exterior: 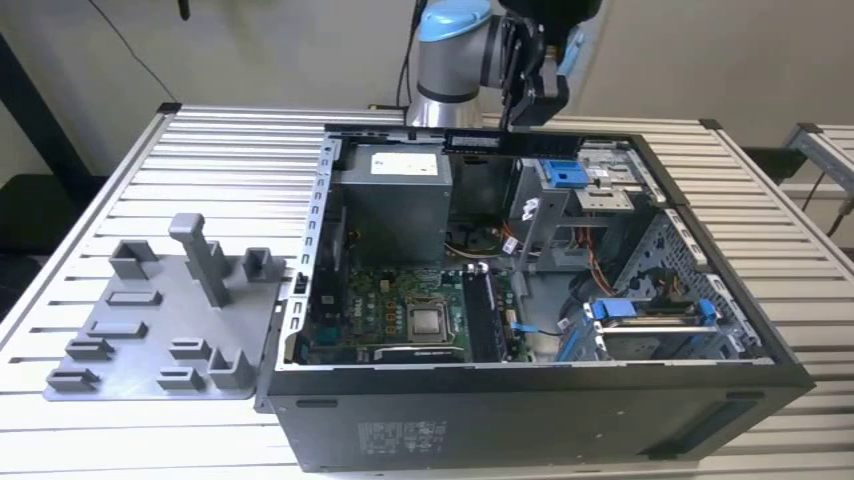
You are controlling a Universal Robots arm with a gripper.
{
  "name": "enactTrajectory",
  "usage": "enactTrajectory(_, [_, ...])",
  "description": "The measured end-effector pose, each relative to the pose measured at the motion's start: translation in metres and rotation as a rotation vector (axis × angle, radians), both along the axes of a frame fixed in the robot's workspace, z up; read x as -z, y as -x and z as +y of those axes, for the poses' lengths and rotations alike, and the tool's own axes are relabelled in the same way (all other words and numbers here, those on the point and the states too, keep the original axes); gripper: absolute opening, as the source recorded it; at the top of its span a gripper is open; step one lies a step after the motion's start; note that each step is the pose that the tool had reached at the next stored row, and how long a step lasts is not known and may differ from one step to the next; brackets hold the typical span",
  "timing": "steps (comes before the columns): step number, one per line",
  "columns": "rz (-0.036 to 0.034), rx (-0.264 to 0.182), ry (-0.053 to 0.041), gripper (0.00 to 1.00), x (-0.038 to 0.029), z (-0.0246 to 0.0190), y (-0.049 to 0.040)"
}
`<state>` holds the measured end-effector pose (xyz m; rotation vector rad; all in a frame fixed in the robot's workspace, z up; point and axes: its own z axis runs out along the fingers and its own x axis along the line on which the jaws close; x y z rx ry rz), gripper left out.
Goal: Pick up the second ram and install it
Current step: 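Pick up the second ram and move it above second insertion slot, then insert the second ram into the second slot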
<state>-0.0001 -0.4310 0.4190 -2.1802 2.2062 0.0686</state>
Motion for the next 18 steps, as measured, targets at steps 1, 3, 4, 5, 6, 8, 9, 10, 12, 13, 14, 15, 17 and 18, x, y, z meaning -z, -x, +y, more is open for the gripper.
enactTrajectory(1, [0.0000, 0.000, -0.0001, 0.15, 0.0000, 0.0000, 0.0000])
enactTrajectory(3, [0.0000, 0.000, 0.0000, 0.15, 0.0000, 0.0000, 0.0000])
enactTrajectory(4, [0.0000, 0.000, 0.0000, 0.15, 0.0000, 0.0000, 0.0000])
enactTrajectory(5, [-0.0001, 0.000, 0.0000, 0.15, 0.0000, 0.0000, 0.0000])
enactTrajectory(6, [0.0000, 0.000, 0.0000, 0.15, 0.0000, 0.0000, 0.0000])
enactTrajectory(8, [0.0000, 0.000, 0.0000, 0.15, 0.0000, 0.0000, 0.0000])
enactTrajectory(9, [0.0000, 0.000, 0.0001, 0.15, 0.0000, 0.0000, 0.0000])
enactTrajectory(10, [0.0000, 0.000, 0.0000, 0.15, 0.0000, 0.0000, 0.0000])
enactTrajectory(12, [0.0000, 0.000, 0.0000, 0.15, 0.0000, 0.0000, 0.0000])
enactTrajectory(13, [0.0000, 0.000, 0.0000, 0.15, 0.0000, 0.0000, 0.0000])
enactTrajectory(14, [0.0000, 0.000, 0.0002, 0.15, 0.0000, 0.0000, 0.0000])
enactTrajectory(15, [-0.0001, 0.000, 0.0003, 0.15, 0.0000, 0.0000, 0.0000])
enactTrajectory(17, [0.0000, 0.001, 0.0005, 0.15, 0.0000, 0.0000, 0.0000])
enactTrajectory(18, [0.0000, 0.007, 0.0006, 0.15, 0.0000, 0.0000, 0.0000])
